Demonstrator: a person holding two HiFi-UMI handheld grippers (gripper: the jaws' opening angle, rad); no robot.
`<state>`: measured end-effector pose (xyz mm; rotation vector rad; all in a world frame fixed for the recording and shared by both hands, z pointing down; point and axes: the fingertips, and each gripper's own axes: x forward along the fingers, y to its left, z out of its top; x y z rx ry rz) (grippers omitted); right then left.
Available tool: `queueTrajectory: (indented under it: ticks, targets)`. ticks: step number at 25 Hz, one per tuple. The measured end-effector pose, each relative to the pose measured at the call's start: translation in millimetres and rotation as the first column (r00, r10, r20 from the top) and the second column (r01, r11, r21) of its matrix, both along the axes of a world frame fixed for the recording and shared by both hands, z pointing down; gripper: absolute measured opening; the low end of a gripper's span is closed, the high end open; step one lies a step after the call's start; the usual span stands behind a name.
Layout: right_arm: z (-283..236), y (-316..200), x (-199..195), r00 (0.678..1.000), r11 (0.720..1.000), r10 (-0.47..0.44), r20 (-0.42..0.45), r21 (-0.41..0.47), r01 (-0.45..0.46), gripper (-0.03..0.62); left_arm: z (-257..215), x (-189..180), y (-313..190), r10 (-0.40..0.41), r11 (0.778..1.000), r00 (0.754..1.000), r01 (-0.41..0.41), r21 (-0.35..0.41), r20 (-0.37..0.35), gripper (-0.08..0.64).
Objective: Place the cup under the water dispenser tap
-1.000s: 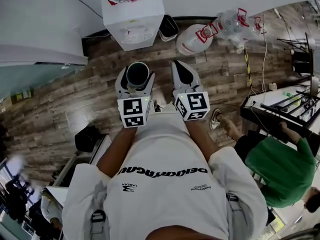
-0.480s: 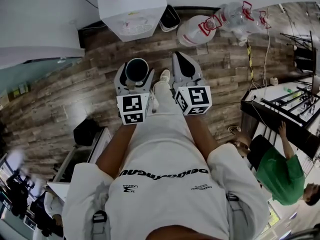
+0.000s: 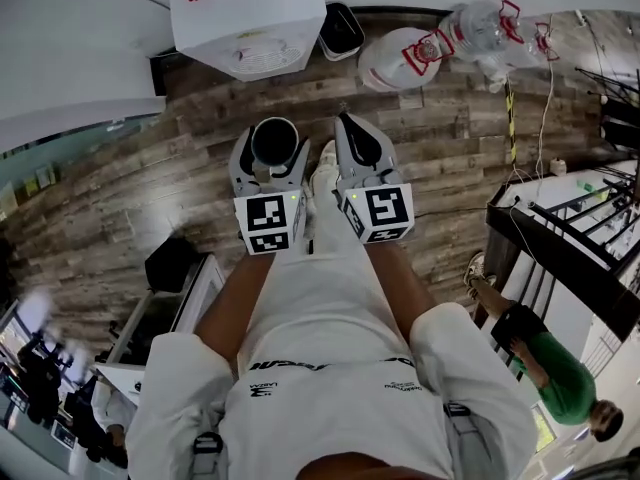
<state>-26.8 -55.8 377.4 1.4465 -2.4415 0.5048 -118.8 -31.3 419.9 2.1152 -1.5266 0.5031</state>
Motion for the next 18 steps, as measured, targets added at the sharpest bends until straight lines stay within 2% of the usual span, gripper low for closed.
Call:
queueTrajectory:
  ticks: [8, 18]
  targets:
    - [47, -17, 23, 1.000, 1.000, 0.002, -0.004, -0.029, -0.002, -0.002, 40, 22, -31, -0.006, 1.000, 1.000, 0.006, 0.003, 0.025, 0.379]
    - [101, -33, 22, 1.000, 0.998, 0.009, 0.000, -0.064, -0.009, -0.002, 99, 11, -55, -0.054, 0.998, 0.998, 0.055, -0.022, 0.041, 0.379]
